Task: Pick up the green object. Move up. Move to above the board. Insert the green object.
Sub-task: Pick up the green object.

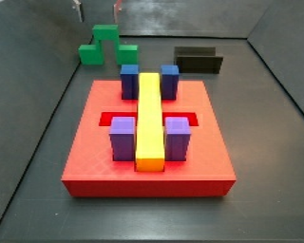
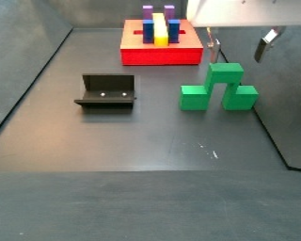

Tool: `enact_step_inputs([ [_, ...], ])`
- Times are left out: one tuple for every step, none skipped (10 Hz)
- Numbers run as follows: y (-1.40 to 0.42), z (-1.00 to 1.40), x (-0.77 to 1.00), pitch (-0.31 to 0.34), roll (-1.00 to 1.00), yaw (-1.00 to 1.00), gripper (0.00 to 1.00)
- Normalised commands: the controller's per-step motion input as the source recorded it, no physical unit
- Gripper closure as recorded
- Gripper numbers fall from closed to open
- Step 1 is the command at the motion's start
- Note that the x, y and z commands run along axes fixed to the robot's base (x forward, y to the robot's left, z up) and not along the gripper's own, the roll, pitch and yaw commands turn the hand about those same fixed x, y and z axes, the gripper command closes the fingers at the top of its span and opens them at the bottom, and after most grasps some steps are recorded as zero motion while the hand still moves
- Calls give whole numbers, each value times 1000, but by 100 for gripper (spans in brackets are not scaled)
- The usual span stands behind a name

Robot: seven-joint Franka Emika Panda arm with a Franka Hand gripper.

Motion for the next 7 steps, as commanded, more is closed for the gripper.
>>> enact_step_inputs([
  [69, -91, -14, 0, 0, 0, 0],
  [94, -46, 31, -7, 0, 0, 0],
  [103, -29, 103, -40, -20, 0, 0],
  [80, -46, 71, -33, -7, 0, 0],
  [74, -43, 86, -40, -13, 0, 0],
  [49, -34, 157, -50, -20, 0, 0],
  [0, -43, 283, -53, -10, 0, 0],
])
